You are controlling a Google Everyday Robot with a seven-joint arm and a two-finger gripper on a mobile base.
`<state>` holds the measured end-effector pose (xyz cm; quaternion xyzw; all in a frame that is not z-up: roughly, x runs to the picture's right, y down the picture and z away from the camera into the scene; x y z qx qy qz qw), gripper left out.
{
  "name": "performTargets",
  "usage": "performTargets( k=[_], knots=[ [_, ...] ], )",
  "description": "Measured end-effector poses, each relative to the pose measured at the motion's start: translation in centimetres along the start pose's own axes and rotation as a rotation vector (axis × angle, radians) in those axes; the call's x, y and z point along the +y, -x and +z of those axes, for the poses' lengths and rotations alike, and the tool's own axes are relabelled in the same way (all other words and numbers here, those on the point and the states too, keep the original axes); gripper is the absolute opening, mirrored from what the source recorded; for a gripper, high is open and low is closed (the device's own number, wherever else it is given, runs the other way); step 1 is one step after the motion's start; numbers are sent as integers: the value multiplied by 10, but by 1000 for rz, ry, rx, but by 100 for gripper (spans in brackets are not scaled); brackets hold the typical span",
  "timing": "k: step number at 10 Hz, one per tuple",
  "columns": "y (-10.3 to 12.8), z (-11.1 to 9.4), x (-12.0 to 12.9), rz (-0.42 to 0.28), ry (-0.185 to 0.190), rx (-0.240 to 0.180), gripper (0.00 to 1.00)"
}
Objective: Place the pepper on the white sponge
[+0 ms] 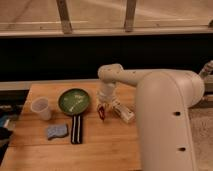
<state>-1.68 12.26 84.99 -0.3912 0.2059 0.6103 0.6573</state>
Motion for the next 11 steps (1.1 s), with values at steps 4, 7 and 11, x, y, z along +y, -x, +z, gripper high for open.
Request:
performTargets(
  k=[4,7,11],
  knots=[
    [13,1,30,-86,48,-6,0],
    [27,-2,75,-183,48,-6,0],
    [27,-8,130,-311,-15,4,0]
  ],
)
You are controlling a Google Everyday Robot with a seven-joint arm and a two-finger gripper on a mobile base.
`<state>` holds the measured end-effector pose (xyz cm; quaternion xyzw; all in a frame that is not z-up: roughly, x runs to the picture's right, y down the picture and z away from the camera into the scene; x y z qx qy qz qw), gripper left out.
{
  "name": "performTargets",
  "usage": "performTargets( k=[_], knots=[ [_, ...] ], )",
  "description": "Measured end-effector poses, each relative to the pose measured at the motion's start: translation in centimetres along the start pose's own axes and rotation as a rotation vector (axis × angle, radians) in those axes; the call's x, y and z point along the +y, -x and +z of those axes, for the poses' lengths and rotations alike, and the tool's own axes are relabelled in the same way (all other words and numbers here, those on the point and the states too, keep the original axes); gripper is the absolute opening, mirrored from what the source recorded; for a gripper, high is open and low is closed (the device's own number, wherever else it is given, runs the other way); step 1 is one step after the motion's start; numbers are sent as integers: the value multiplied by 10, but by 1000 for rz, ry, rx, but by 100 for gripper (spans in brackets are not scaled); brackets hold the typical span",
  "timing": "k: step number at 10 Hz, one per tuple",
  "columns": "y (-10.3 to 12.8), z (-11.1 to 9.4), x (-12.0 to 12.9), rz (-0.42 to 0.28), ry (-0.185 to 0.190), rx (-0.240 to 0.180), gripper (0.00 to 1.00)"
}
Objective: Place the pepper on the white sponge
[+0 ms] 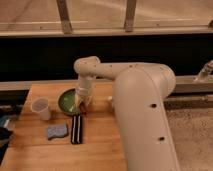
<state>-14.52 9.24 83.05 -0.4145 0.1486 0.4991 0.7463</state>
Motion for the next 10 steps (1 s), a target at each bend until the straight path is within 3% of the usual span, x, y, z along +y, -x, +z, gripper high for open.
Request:
performTargets(
  k=[2,7,10],
  knots=[
    [0,4,26,-45,-18,29,0],
    [-1,3,24,-42,-21,30,0],
    [-3,3,33,-74,-48,46,0]
  ],
)
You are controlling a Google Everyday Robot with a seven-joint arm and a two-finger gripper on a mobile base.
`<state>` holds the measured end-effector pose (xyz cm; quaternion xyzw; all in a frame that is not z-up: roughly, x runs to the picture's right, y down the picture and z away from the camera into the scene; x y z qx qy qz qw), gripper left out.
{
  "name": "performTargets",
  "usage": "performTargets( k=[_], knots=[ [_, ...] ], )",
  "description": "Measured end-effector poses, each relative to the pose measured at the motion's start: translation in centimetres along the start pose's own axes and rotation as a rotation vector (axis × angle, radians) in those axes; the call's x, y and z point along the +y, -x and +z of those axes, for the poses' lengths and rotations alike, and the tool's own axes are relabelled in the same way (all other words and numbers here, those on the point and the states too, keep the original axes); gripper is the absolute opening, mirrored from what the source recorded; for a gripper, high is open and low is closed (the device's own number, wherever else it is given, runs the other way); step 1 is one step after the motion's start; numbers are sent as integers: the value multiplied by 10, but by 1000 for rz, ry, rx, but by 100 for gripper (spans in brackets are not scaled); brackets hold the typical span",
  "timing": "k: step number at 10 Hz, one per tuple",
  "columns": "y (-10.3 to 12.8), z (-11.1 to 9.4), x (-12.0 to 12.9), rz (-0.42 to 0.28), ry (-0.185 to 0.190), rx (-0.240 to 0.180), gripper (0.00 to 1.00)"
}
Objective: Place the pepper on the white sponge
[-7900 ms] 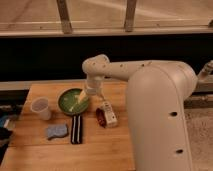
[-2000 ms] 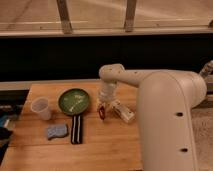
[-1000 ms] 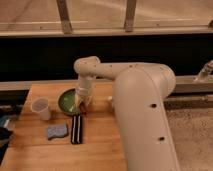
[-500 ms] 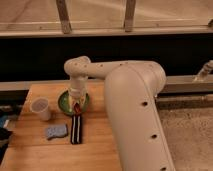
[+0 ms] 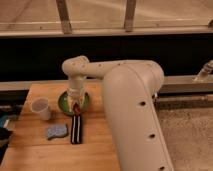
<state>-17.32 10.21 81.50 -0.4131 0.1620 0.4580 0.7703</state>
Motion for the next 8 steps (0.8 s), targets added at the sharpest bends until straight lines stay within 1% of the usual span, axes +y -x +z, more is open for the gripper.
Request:
performTargets(
  k=[1,3,4,5,6,7,8],
  knots=[
    [-5,3,18,-38,-11,11,0],
    [-13,9,52,-88,-20,22,0],
    [-13,12,64,-108,-17,23,0],
    [-11,18,77,-133,-13,33,0],
    [-7,26,85,-160,-6,42,0],
    [-2,35,90,-179,14,54,0],
    [4,43,89,-186,27,67,0]
  ],
)
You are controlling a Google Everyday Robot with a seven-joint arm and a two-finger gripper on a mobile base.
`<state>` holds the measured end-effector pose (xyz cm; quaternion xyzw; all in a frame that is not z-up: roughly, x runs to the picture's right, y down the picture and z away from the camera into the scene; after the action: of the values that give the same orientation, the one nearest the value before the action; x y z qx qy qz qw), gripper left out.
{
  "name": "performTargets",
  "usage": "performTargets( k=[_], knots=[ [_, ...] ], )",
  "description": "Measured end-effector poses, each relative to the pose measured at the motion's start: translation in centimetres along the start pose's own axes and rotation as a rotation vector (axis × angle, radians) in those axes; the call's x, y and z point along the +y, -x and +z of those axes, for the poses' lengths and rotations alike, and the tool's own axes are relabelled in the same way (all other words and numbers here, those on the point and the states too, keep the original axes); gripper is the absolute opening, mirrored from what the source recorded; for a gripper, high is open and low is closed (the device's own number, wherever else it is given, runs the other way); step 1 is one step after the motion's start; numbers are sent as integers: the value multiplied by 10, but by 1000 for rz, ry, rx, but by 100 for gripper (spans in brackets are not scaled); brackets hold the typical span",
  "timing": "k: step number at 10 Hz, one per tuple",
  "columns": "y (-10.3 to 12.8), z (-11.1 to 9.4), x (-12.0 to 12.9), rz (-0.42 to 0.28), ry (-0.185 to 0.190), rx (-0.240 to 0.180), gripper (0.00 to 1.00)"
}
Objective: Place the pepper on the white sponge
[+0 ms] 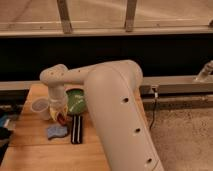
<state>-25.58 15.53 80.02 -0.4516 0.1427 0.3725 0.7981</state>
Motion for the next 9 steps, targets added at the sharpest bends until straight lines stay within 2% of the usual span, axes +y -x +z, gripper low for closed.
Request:
performTargets(
  k=[2,4,9],
  knots=[
    [10,19,6,-18,18,33,0],
    [10,27,15,-30,19,61,0],
    [-10,31,25,-20,-25,110,0]
  ],
)
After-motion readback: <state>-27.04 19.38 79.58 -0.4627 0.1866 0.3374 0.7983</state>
